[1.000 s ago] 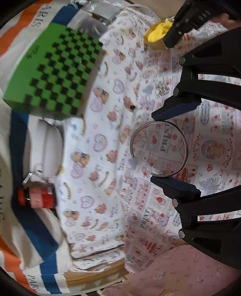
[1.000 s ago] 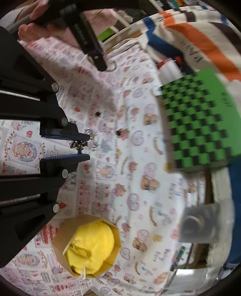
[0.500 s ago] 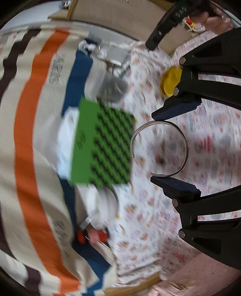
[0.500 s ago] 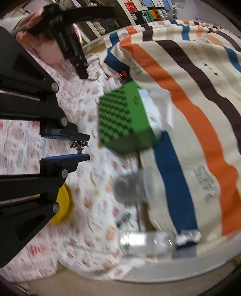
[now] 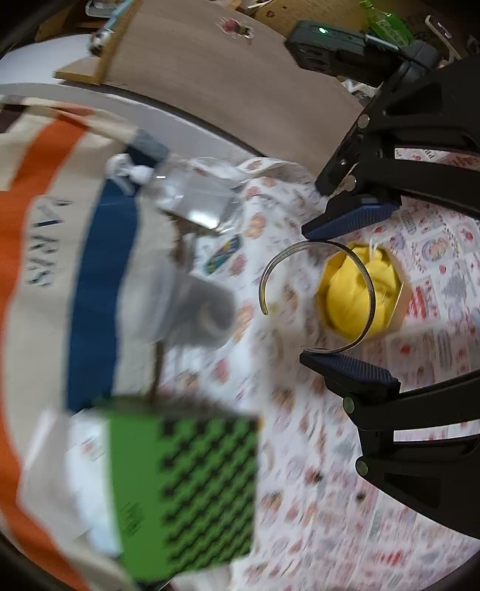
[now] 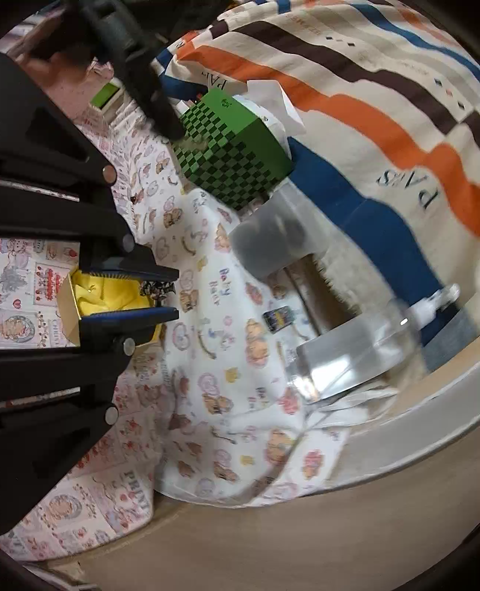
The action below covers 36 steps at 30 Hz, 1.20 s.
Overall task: Organize jewelry
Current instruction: 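Carry both items over the yellow-lined box and open both tools to drop them, then grasp another small silver earring with the left tool while the right tool withdraws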
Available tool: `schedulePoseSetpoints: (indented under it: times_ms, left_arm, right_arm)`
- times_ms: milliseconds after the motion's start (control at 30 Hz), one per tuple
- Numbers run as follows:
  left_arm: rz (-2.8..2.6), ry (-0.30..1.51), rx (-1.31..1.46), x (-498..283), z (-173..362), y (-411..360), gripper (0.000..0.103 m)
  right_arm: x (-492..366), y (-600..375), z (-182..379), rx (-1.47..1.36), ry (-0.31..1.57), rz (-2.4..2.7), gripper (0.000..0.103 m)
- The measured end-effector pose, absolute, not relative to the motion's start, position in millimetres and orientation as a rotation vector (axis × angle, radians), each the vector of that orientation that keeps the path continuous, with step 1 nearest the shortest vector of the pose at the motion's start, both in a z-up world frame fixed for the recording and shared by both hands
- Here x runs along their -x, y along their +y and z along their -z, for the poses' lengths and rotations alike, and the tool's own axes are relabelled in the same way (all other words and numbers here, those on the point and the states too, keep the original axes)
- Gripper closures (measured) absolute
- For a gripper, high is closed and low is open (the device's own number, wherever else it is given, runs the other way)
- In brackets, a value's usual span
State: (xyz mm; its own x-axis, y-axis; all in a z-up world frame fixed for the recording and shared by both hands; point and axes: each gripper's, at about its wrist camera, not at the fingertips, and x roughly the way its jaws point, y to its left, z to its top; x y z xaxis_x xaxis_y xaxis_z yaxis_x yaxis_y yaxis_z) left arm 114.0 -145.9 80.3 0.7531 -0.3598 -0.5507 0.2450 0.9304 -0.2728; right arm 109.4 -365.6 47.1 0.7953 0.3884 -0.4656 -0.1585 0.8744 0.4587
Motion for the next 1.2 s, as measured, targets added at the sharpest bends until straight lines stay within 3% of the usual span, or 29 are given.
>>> schedulePoseSetpoints:
  times_ms: [267,500,567,633,700,833,967,1200]
  left_arm:
    - [0.322,0.736,0.114,-141,-30,-191,0.044]
    - [0.321,0.793,0.189,-160,-3,-177,0.044]
    - [0.315,0.78,0.198,-160,-2,-172,0.042]
    - [0.318,0.754,0.197,-155,-6,-169,0.034]
    - [0.321,0.722,0.195,-148,-13,-165,0.029]
    - [0.273,0.681,0.184,-137,-30,-151,0.028]
    - [0.204,0.619,0.145,-118,-46,-128,0.021]
    - [0.038,0.513,0.042,-80,-59,-58,0.009]
  right_arm:
    - [-137,-379,-6,-0.473,0.72,-0.294,0.09]
    - [-153,-373,8,-0.533,0.76,-0.392,0.09]
    - [-154,-368,8,-0.529,0.766,-0.405,0.09]
    - [-154,-364,8,-0.525,0.769,-0.412,0.09]
    - [-153,-361,7,-0.521,0.769,-0.418,0.086]
    - [-150,-362,4,-0.509,0.753,-0.401,0.079]
    - [-144,-366,-3,-0.508,0.722,-0.373,0.059]
    - [-124,-357,-26,-0.429,0.642,-0.359,0.047]
